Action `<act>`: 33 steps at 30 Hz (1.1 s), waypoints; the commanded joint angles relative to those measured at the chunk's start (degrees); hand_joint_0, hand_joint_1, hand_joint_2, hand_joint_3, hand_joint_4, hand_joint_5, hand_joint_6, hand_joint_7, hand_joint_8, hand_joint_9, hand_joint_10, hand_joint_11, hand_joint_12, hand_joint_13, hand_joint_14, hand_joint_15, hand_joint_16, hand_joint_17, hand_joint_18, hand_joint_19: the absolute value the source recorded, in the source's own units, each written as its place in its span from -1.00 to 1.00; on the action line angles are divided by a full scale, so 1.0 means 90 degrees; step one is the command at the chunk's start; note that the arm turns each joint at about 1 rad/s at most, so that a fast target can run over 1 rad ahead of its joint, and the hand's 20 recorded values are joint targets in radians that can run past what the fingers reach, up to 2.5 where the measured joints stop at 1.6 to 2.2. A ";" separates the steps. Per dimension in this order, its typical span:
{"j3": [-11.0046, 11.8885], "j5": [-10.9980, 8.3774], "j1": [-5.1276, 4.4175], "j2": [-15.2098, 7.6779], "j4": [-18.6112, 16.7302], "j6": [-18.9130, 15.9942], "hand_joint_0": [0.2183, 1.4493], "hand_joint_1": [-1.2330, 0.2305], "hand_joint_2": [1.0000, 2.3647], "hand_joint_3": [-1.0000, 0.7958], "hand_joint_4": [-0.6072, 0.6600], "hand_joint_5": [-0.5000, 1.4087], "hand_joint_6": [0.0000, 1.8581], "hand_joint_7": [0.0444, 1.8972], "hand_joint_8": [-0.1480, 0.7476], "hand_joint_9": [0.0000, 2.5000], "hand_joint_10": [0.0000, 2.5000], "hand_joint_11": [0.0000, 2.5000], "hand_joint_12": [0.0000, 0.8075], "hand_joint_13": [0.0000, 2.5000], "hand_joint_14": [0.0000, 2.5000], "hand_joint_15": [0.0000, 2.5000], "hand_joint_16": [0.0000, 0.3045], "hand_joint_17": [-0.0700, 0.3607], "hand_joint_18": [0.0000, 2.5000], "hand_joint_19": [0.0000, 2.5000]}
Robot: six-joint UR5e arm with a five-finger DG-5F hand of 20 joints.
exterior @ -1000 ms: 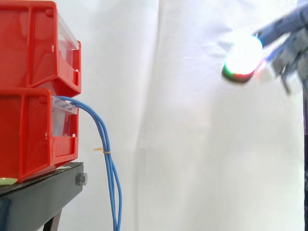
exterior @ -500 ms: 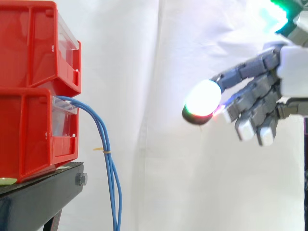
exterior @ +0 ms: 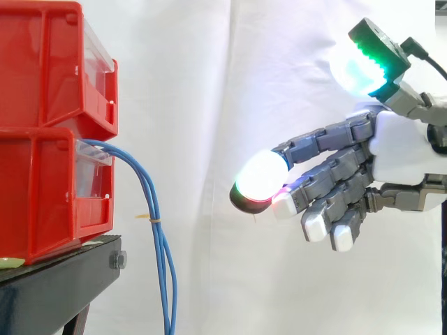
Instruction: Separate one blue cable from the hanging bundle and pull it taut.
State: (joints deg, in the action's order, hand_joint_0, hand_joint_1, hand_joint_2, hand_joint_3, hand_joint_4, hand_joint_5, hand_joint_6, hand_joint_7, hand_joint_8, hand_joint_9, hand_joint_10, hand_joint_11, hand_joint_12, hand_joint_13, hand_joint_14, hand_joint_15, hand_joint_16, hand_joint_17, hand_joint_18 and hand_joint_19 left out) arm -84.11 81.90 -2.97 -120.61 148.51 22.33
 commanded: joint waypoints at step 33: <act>0.1905 0.1574 0.0769 -0.1921 -0.0788 -0.0195 -0.82 -0.03 -1.00 -0.44 0.35 -0.68 -0.46 -0.36 0.15 -0.28 -1.00 -0.92 -0.09 -0.27 -0.99 -0.81 -0.72 -0.23 -0.13 -1.00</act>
State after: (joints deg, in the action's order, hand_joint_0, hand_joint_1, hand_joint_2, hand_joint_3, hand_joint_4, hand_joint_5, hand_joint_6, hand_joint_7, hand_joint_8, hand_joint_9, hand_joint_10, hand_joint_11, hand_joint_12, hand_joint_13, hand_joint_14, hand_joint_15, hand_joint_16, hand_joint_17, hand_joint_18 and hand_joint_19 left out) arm -68.39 97.23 4.29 -137.22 140.81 19.58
